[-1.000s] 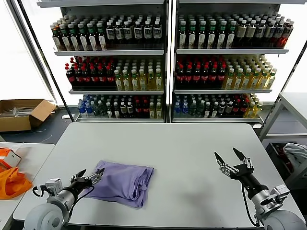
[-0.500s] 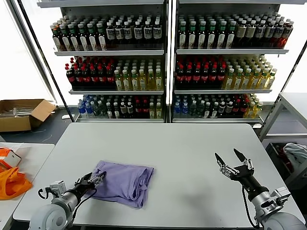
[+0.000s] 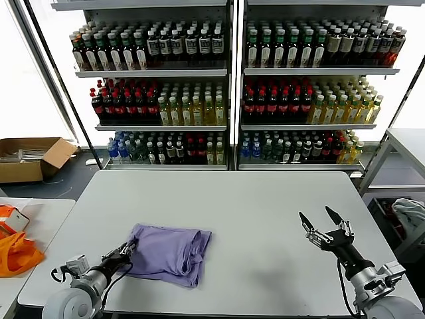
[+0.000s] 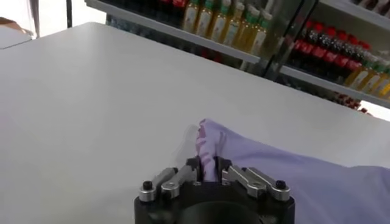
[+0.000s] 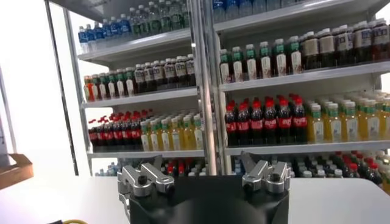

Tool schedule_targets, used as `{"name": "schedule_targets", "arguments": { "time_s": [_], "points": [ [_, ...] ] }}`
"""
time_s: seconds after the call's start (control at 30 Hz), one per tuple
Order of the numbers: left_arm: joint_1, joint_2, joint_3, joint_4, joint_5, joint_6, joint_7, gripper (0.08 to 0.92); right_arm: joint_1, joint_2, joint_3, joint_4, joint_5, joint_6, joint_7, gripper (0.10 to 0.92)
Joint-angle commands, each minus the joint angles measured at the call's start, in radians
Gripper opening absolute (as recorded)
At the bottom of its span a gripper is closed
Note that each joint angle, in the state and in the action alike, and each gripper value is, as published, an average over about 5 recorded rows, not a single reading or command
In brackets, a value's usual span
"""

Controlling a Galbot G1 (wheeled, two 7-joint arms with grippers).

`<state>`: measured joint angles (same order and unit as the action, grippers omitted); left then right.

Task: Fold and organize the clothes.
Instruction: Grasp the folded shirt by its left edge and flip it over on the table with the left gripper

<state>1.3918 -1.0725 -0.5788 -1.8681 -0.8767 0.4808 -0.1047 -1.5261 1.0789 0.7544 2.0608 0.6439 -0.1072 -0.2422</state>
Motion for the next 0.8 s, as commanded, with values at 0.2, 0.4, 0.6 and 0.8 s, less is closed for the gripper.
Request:
{"name": "schedule_targets", "arguments": {
  "time_s": [0.2, 0.4, 0.6, 0.8],
  "points": [
    [0.062, 0.049, -0.421, -0.022, -0.033, -0.028, -0.041, 0.110, -0.002, 0.002, 0.006, -0.021, 0.014, 0.018, -0.013, 0.823],
    [0.100, 0.178, -0.592, 0.005, -0.056, -0.004, 0.002, 0.110, -0.002, 0.007, -0.009, -0.037, 0.020, 0.036, -0.021, 0.823],
    [0.123, 0.208, -0.640, -0.080, -0.051, 0.026, 0.000, 0.110, -0.009, 0.004, -0.009, -0.042, 0.029, 0.050, -0.026, 0.823],
    [0.125, 0.126, -0.540, -0.287, -0.039, 0.048, -0.071, 0.110, -0.012, 0.007, -0.006, -0.043, 0.030, 0.055, -0.028, 0.823]
  ]
}}
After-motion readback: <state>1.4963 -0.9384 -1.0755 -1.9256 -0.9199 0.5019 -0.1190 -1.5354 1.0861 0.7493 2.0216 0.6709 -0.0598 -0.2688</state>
